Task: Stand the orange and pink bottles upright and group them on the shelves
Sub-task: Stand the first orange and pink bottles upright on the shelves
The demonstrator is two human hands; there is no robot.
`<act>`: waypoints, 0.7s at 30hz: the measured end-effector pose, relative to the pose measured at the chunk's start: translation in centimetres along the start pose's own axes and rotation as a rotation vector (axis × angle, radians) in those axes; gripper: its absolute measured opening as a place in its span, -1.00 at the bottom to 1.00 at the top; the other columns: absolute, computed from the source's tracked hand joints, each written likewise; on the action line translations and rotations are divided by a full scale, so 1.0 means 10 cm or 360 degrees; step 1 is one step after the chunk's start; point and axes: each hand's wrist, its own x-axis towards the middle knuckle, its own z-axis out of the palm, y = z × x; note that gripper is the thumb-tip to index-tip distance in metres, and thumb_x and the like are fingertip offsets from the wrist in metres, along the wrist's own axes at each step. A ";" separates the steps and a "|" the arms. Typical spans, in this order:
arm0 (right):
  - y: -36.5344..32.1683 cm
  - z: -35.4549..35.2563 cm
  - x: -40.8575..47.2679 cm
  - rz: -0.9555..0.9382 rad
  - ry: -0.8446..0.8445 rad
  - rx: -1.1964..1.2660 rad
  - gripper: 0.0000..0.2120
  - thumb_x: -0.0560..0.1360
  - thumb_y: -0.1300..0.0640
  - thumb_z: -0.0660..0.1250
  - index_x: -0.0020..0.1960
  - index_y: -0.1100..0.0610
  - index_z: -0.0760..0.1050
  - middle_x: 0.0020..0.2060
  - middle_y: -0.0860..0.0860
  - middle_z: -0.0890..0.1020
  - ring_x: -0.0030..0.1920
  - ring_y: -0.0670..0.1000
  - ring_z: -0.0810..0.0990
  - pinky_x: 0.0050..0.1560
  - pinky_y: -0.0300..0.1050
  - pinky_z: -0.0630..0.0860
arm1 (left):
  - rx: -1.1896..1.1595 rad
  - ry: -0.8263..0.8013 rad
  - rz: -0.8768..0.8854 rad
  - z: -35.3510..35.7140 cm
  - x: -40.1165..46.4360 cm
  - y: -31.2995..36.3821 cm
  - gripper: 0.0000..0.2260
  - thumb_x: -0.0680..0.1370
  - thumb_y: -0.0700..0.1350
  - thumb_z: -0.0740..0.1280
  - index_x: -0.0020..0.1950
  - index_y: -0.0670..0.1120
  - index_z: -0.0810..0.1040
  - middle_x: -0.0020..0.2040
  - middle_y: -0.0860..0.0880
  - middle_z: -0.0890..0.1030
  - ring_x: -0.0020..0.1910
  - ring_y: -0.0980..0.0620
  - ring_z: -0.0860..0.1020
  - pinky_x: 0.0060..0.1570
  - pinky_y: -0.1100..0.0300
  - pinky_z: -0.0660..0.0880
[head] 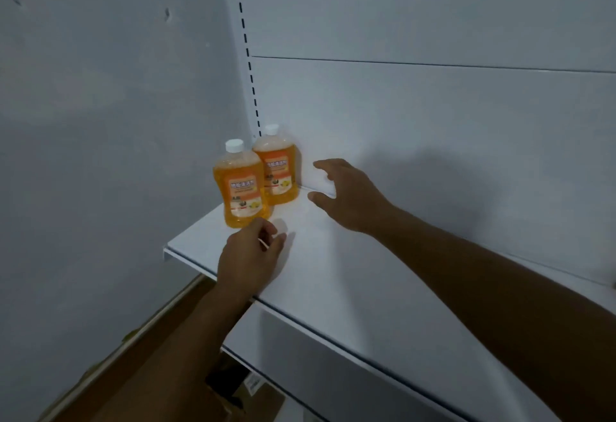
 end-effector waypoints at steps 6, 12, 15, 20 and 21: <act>0.43 -1.28 -0.97 0.0100 0.0058 -0.0387 -0.46 0.54 -0.06 0.31 0.45 0.08 0.29 0.42 0.00 0.37 0.40 0.03 0.33 0.37 0.06 0.34 | -0.0203 -0.0367 0.0528 0.54 -0.47 1.42 -0.83 0.52 0.06 0.37 0.04 0.02 0.54 -0.17 0.18 0.55 -0.22 0.24 0.54 -0.24 0.46 0.42; 0.89 -2.73 -2.18 0.0352 0.0409 -0.0537 -0.51 0.54 -0.05 0.30 0.41 0.11 0.34 0.34 0.02 0.46 0.32 0.02 0.42 0.33 0.01 0.38 | -0.0561 -0.0518 0.0980 1.07 -1.03 3.11 -0.82 0.53 0.00 0.37 0.07 -0.04 0.55 -0.09 0.13 0.58 -0.15 0.31 0.54 -0.22 0.48 0.40; 1.03 -3.23 -2.73 0.0465 0.0581 -0.0615 -0.55 0.55 -0.04 0.29 0.38 0.10 0.36 0.31 0.02 0.49 0.27 0.01 0.45 0.27 -0.03 0.42 | -0.0664 -0.0555 0.1146 1.28 -1.28 3.79 -0.87 0.54 -0.01 0.36 0.04 0.01 0.53 -0.06 0.11 0.60 -0.12 0.29 0.55 -0.21 0.47 0.40; 1.35 -3.86 -3.46 0.0714 0.0761 -0.0821 -0.57 0.55 -0.02 0.27 0.37 0.09 0.36 0.33 0.03 0.46 0.32 0.04 0.40 0.26 -0.05 0.37 | -0.0782 -0.0693 0.1231 1.57 -1.65 4.58 -0.76 0.53 0.00 0.38 0.15 -0.05 0.53 0.01 0.05 0.59 -0.09 0.17 0.57 -0.20 0.39 0.44; 1.43 -3.96 -3.59 0.0783 0.0803 -0.0838 -0.57 0.55 -0.02 0.28 0.37 0.09 0.36 0.32 0.04 0.45 0.31 0.05 0.40 0.24 -0.05 0.36 | -0.0784 -0.0750 0.1217 1.63 -1.70 4.71 -0.69 0.53 0.02 0.37 0.22 -0.06 0.50 0.04 0.05 0.57 -0.07 0.14 0.56 -0.19 0.36 0.45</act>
